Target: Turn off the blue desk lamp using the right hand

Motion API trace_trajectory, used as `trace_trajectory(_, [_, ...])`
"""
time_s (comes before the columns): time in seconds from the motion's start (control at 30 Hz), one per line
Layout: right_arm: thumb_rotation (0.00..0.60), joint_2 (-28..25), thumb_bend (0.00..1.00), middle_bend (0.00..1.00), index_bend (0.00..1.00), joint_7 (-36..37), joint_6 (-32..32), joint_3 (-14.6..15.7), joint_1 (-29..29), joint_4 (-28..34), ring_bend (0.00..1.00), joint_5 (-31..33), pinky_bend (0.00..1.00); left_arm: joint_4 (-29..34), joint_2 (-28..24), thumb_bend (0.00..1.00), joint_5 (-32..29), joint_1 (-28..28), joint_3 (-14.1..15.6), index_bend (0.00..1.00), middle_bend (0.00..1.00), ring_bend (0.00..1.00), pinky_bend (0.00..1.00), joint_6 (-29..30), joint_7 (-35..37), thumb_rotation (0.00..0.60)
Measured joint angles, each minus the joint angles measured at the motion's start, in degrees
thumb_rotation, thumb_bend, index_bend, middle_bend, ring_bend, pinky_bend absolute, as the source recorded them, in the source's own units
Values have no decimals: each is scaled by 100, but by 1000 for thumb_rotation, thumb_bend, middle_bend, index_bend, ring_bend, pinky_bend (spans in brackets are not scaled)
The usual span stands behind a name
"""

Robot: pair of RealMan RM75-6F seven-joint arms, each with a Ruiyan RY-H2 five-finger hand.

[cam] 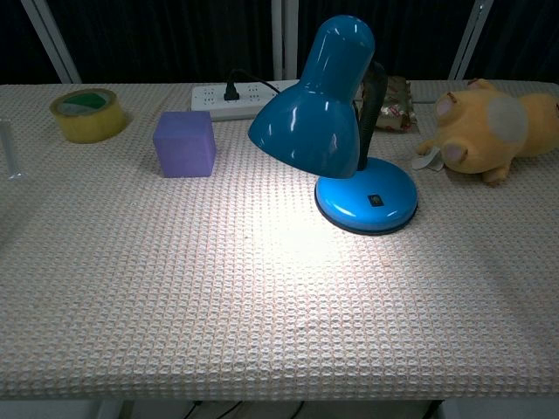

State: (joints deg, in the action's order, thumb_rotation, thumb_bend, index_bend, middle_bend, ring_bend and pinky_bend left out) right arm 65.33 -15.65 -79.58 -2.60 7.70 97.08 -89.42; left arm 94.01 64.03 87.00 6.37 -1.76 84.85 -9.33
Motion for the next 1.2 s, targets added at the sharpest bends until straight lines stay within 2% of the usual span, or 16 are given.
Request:
trace_trajectory(0.13, [600,132,330,942,0,-420,438,34,253,221,902,-58,831,-14,10,62,7,-20,14,50,0,0,47,18,19,600])
trace_trajectory(0.27, [600,350,344,942,0,-979,1070,35,551,365,902,138,831,-52,25,61,-8,-43,23,50,0,0,47,29,58,600])
trace_trajectory(0.53, [600,1143,396,942,0,-2103,2091,-143,1277,369,902,1236,831,-124,24,61,-44,-98,25,50,0,0,47,77,179,600])
trace_trajectory(0.77, [600,1594,445,942,0,-2764,2462,-251,1801,308,902,1881,831,-141,-5,61,-66,-125,20,50,0,0,47,94,252,600])
trace_trajectory(1.2, [600,1870,513,942,0,-3337,2568,-199,2331,276,902,2740,831,-219,-14,61,-183,-139,-24,50,0,0,47,48,383,600])
